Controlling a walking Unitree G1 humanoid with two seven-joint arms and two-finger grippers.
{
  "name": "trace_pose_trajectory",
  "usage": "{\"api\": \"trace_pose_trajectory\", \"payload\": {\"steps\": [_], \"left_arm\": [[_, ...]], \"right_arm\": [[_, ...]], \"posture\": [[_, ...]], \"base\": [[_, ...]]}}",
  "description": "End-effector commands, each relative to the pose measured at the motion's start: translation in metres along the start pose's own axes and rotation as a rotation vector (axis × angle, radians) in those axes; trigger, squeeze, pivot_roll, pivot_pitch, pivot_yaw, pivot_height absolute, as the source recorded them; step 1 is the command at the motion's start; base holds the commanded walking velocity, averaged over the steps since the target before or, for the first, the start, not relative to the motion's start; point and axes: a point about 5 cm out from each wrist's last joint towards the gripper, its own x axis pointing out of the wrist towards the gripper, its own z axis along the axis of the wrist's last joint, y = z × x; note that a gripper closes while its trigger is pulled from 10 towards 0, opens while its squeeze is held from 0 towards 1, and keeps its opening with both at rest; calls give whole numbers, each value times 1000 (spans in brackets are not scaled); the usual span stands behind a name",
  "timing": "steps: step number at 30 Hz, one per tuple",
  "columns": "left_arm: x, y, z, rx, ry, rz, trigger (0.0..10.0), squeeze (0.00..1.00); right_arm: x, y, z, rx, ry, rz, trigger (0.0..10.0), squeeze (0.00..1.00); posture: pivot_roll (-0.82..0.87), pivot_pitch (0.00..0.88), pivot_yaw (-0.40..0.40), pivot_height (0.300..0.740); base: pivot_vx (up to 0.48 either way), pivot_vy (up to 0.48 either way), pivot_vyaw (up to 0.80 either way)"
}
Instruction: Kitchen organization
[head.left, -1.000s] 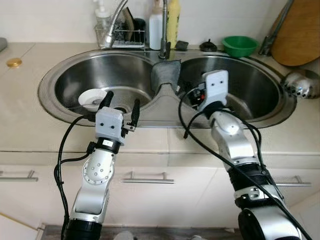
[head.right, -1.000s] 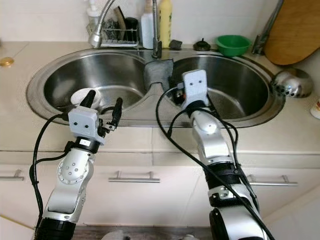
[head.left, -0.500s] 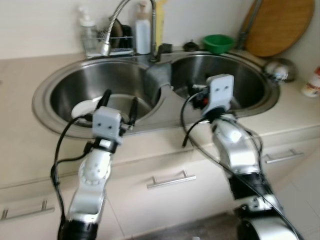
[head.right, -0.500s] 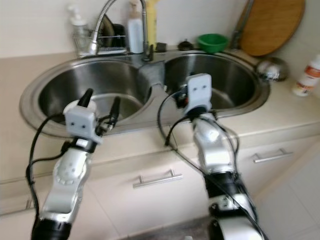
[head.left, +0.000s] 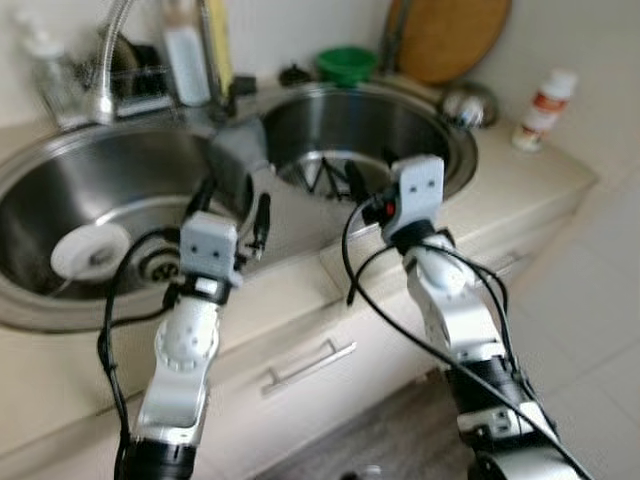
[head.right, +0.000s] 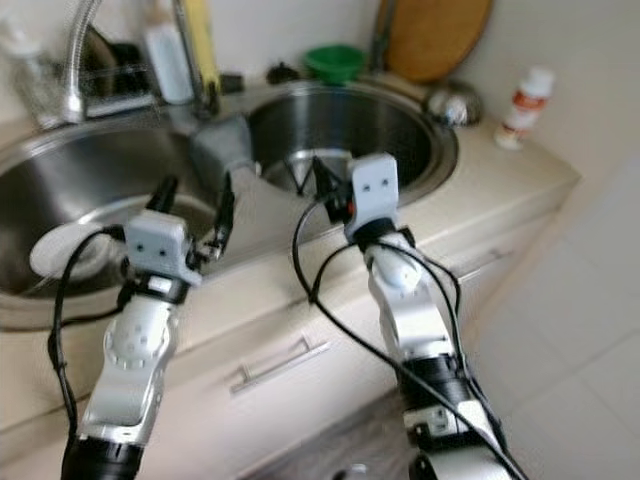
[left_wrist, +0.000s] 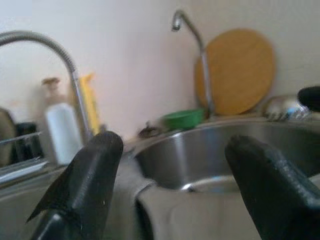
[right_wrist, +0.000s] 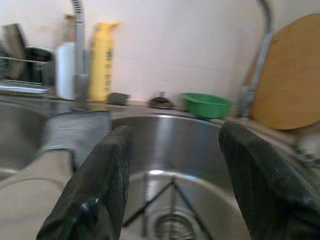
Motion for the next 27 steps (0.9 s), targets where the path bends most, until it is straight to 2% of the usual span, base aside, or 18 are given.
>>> {"api": "trace_pose_trajectory", "payload": {"steps": [1, 5, 12, 24, 27], "left_arm": [[0, 5, -5, 23, 20, 2, 10000, 0], [0, 4, -4, 26, 19, 0, 10000, 0], [1, 4, -4, 24, 15, -2, 10000, 0], [2, 4, -3, 19, 3, -4, 10000, 0], [2, 4, -3, 19, 2, -4, 10000, 0]], "right_arm": [[0, 3, 11, -1, -55, 14, 10000, 0], [-1, 4, 12, -1, -66, 20, 10000, 0], [-2, 5, 12, -20, -72, 22, 10000, 0], [-3, 5, 15, -33, -93, 26, 10000, 0], [-3, 5, 14, -6, -86, 26, 10000, 0]], "posture": [[20, 0, -29, 740], [18, 0, -27, 740], [14, 0, -26, 740], [13, 0, -26, 740], [13, 0, -25, 740]], "base": [[0, 0, -800], [0, 0, -800], [0, -75, 0], [0, -452, 0], [0, -392, -671]]}}
